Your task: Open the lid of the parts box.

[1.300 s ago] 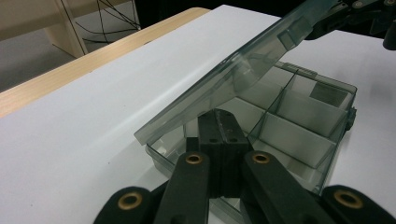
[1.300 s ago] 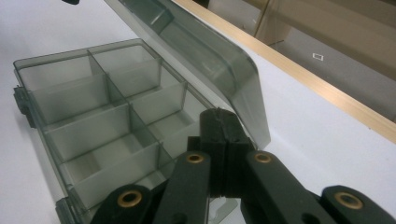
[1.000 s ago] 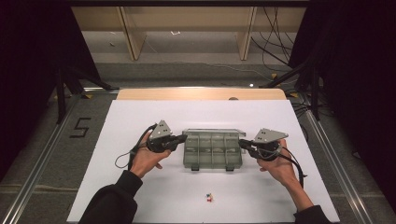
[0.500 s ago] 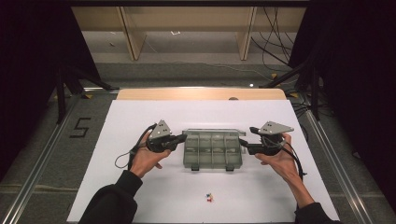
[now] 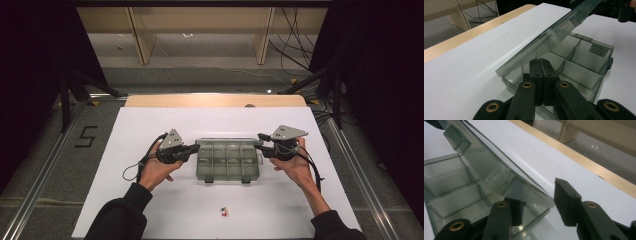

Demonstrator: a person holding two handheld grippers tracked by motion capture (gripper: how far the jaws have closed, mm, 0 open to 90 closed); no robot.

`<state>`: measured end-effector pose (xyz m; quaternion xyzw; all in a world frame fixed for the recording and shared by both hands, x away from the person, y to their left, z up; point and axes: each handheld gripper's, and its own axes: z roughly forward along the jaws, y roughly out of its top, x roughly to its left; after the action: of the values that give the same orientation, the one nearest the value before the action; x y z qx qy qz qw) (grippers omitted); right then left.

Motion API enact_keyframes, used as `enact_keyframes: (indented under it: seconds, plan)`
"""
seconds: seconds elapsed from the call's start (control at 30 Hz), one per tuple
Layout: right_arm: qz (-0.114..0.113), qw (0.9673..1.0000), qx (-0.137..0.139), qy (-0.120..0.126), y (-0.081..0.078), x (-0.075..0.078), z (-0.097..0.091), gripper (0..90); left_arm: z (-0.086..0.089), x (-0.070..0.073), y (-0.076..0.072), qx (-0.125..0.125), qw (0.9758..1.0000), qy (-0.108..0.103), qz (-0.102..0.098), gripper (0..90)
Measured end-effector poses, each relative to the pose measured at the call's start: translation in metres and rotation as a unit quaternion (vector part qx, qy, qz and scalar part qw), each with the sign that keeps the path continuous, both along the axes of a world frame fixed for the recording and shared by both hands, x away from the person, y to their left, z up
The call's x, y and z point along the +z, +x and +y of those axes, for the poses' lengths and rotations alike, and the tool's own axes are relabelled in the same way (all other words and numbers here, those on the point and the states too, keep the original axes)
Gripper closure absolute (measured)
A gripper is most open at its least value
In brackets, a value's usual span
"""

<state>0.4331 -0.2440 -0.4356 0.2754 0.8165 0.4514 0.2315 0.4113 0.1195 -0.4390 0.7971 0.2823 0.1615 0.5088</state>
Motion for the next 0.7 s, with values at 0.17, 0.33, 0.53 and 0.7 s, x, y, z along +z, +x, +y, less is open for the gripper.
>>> enact_keyframes:
  seconds: [0.17, 0.33, 0.53, 0.7]
  plan:
    - [0.004, 1.0000, -0.002, -0.005, 0.000, 0.001, 0.001, 66.5, 0.001, -0.008, -0.003, 0.008, 0.9995, 0.007, 0.028, 78.1]
    - [0.005, 1.0000, -0.007, -0.004, 0.000, 0.002, 0.001, 67.2, -0.003, -0.022, -0.005, 0.018, 0.9977, 0.026, 0.060, 67.3]
    - [0.005, 0.9998, -0.018, 0.001, 0.001, 0.003, 0.002, 68.3, -0.011, -0.033, -0.006, 0.026, 0.9936, 0.041, 0.102, 60.7]
    - [0.019, 0.9991, -0.037, 0.010, 0.001, 0.004, 0.001, 72.1, -0.013, -0.035, -0.007, 0.036, 0.9925, 0.049, 0.106, 63.6]
